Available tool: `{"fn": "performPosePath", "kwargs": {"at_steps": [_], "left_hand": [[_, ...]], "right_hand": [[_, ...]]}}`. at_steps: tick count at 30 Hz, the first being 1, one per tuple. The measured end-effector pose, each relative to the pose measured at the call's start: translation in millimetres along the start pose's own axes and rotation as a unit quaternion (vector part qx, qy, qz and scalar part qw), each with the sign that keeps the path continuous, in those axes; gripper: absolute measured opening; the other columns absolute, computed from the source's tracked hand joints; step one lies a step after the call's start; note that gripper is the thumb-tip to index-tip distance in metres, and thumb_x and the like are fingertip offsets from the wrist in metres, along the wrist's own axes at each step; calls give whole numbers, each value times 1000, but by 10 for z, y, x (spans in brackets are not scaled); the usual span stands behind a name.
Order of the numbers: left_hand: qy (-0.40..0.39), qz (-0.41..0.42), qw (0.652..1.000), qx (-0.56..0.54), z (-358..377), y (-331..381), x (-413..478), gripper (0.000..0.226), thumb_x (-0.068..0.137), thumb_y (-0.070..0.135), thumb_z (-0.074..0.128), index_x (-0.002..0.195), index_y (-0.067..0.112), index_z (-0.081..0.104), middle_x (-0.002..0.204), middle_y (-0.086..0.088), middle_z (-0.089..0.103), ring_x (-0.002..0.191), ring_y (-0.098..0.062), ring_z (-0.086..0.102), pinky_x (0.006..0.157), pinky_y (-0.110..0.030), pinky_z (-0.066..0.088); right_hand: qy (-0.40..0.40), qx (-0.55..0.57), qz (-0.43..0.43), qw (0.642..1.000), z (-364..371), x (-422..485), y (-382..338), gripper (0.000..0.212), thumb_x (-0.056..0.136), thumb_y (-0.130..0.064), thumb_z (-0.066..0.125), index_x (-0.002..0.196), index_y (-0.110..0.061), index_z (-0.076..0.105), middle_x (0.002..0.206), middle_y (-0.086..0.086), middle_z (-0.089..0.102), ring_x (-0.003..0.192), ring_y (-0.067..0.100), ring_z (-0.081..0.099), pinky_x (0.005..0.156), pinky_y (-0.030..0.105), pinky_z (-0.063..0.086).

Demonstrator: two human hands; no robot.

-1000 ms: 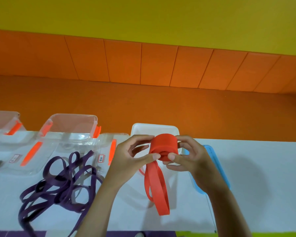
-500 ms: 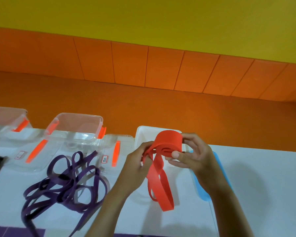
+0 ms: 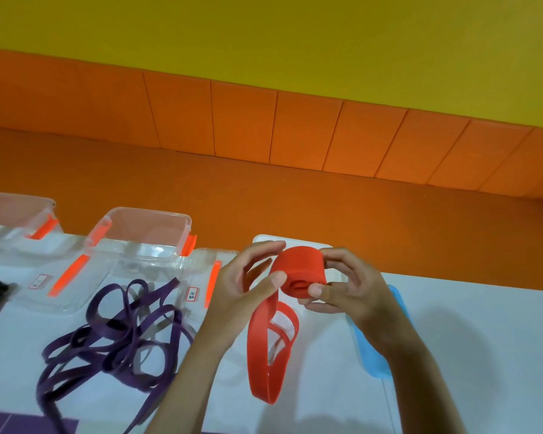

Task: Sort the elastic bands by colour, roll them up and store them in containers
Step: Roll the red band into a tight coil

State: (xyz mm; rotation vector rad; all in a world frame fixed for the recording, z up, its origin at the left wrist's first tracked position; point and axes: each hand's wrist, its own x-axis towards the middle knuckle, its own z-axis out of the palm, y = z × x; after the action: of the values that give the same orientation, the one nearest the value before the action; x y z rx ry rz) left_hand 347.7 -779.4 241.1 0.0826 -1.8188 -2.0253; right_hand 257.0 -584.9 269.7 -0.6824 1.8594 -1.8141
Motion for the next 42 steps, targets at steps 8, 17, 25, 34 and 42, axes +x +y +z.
{"fn": "performPosePath", "kwargs": {"at_steps": [8, 17, 25, 34, 42], "left_hand": [[-11, 17, 999, 41, -70, 89, 31, 46, 66, 22, 97, 108, 27, 80, 110, 3, 79, 107, -21, 75, 90, -25, 59], [-56, -19, 997, 47, -51, 88, 53, 46, 61, 28, 100, 92, 25, 66, 98, 2, 73, 96, -16, 73, 76, -25, 58], [25, 16, 998, -52, 101, 32, -17, 29, 76, 30, 89, 104, 34, 82, 115, 3, 79, 116, -18, 73, 92, -22, 58], [3, 26, 999, -35, 131, 125, 34, 41, 69, 22, 96, 104, 31, 77, 111, -1, 78, 108, -23, 76, 83, -23, 61], [-31, 42, 998, 42, -15, 270, 87, 42, 71, 27, 96, 105, 32, 73, 113, 1, 78, 110, -24, 74, 93, -32, 61]], "right_hand": [[38, -95, -27, 994, -42, -68, -31, 49, 72, -47, 90, 118, -37, 72, 118, -5, 73, 83, 33, 80, 79, 53, 66], [38, 1, -23, 999, -19, -114, 6, 40, 80, -23, 87, 118, -25, 74, 118, 3, 73, 85, 40, 79, 74, 47, 66], [62, 129, -36, 989, 40, -106, 102, 38, 86, -23, 79, 123, -14, 70, 126, 20, 69, 99, 45, 76, 81, 46, 64], [14, 86, -25, 996, -64, -89, 57, 44, 87, -31, 78, 129, -27, 66, 121, 14, 73, 92, 38, 78, 69, 36, 64], [6, -35, -7, 999, -129, 6, -105, 62, 70, -50, 95, 125, -38, 70, 121, -6, 71, 100, 30, 76, 64, 41, 65]]}}
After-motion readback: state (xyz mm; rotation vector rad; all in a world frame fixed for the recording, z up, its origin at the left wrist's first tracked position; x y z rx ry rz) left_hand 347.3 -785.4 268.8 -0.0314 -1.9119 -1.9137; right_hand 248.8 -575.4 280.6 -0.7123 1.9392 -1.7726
